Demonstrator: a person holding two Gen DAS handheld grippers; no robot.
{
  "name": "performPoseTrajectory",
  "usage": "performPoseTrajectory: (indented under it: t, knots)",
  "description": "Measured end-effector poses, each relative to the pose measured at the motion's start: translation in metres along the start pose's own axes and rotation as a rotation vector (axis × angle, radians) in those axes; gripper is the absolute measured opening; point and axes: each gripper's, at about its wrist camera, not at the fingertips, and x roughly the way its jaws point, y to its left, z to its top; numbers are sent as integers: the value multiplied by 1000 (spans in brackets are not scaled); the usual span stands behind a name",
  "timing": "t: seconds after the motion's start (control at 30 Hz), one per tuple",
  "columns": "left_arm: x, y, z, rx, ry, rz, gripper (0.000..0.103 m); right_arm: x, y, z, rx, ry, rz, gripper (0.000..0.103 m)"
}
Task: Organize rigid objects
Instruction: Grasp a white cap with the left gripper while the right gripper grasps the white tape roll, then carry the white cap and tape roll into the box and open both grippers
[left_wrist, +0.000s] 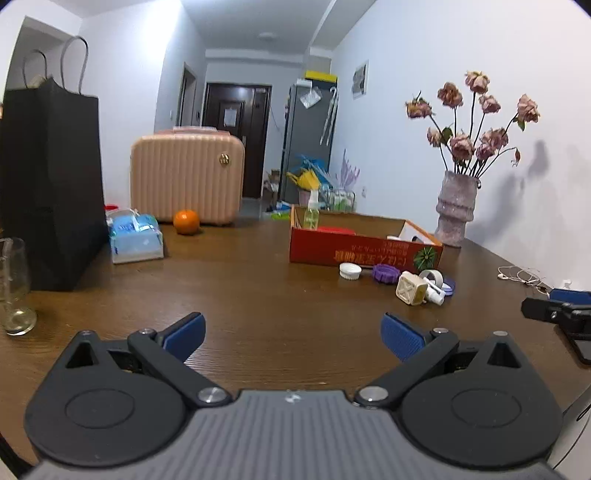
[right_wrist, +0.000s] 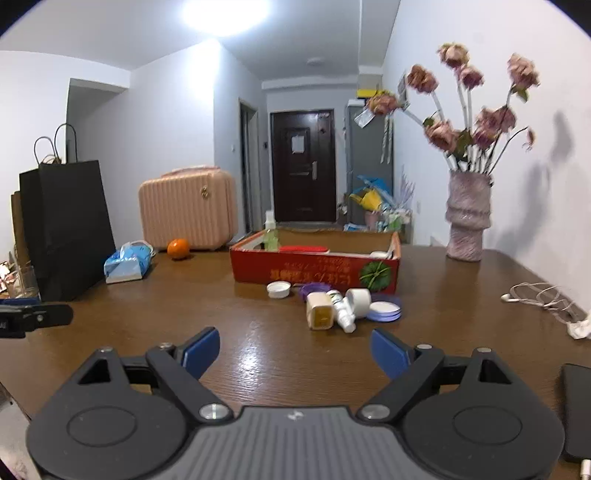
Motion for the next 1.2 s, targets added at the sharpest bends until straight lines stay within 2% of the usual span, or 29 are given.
performPoseTrajectory:
  t: [0.1, 0.27, 0.5, 0.63, 0.67, 0.77, 0.83, 0.9, 0.93, 0.97, 1.0, 1.07, 1.2]
  knots:
    - [24, -4, 6, 8, 34, -18, 103, 26, -5, 8, -6, 39, 0, 82]
    - [79, -20, 23, 51, 59, -73, 103, 66, -18, 29, 10, 41, 16, 82]
    - [190, -43, 53, 123, 141, -179, 102, 142, -45, 47, 19, 78, -24, 73]
    - [259, -55, 65, 159, 189, -230, 99, 197, -76, 53, 72, 149, -30, 64]
    - [277, -58, 66, 175, 189, -226, 97, 211, -83, 54, 84, 172, -27, 58]
    - [322, -68, 65, 214, 217, -209, 88, 239, -95, 52, 75, 203, -39, 54]
    - [343, -74, 63, 222, 251, -219, 86, 247, -101, 50, 80, 210, -31, 49]
    - [356, -80, 60, 252, 260, -225, 75, 252, -105, 48, 98, 222, 1, 26]
    - [360, -81, 58, 260, 263, -221, 72, 253, -106, 46, 97, 226, 13, 26]
    - [364, -82, 56, 261, 268, -220, 63, 254, -106, 45, 90, 226, 18, 24]
    - [368, -81, 55, 260, 273, -224, 49, 253, -107, 44, 88, 225, 24, 24]
    - [372, -80, 50, 262, 284, -240, 41, 251, -110, 43, 102, 215, 42, 24]
    - [368, -81, 49, 267, 278, -240, 41, 249, -116, 43, 134, 197, 60, 23]
